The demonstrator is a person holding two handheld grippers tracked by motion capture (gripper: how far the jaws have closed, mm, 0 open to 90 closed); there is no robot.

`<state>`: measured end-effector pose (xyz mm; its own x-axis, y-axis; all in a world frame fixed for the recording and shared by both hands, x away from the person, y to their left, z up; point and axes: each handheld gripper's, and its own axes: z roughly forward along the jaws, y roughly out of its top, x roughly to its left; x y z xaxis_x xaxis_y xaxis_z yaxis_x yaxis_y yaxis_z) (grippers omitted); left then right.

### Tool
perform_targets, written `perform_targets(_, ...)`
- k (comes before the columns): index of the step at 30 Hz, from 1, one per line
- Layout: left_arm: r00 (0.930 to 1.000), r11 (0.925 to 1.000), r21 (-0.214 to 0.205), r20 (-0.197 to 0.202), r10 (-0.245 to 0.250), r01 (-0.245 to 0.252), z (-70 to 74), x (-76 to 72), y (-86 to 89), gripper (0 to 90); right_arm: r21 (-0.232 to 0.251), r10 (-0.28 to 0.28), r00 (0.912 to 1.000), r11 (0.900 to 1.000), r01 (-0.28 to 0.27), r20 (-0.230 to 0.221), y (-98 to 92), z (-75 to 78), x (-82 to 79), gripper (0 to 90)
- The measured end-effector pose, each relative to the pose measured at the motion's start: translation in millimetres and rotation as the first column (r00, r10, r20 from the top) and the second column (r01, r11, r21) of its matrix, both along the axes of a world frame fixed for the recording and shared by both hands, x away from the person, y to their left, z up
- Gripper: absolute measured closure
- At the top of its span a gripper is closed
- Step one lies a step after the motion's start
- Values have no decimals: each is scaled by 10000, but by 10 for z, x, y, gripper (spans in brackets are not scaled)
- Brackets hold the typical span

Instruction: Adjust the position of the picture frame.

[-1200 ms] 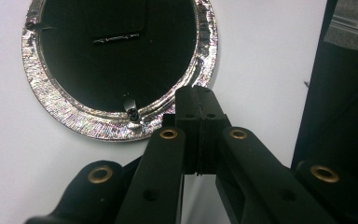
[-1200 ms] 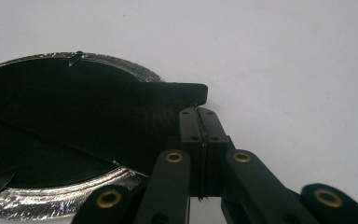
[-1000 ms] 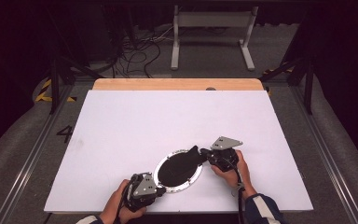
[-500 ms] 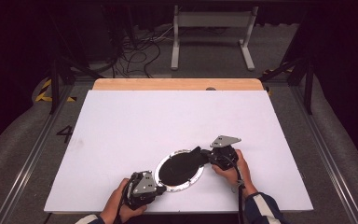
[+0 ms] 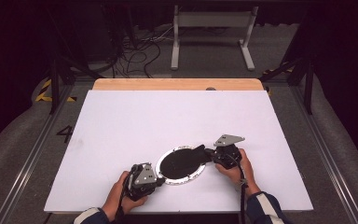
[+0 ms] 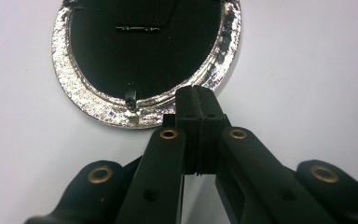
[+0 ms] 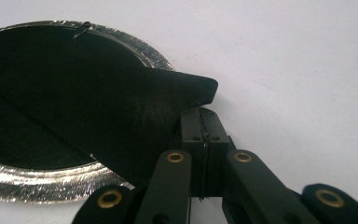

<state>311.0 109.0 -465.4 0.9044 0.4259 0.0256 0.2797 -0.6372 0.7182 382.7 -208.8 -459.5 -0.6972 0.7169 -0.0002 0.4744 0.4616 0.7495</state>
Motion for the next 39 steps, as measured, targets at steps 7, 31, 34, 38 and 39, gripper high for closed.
perform_targets(7, 9996, 9996, 44, 92, 280, -280, -2, 77, -24, 900, -137, -125, 9999, 9998, 127, 118, -32, 4, 0, 900)
perform_targets(31, 9925, 9948, 222, 737, 977, -995, -8, 477, -47, 900, -411, -279, 9989, 9987, 295, 382, -150, 3, -217, 900)
perform_targets(34, 9929, 9950, 246, 717, 952, -972, -5, 508, -48, 900, -353, -225, 9992, 9991, 237, 328, -165, 1, -275, 900)
perform_targets(38, 9933, 9952, 293, 708, 911, -934, -2, 516, -45, 900, -356, -210, 9993, 9991, 221, 311, -169, 1, -340, 900)
perform_targets(39, 9955, 9967, 319, 603, 729, -749, 7, 497, -40, 900, -388, -189, 9993, 9990, 201, 316, -167, 2, -351, 900)
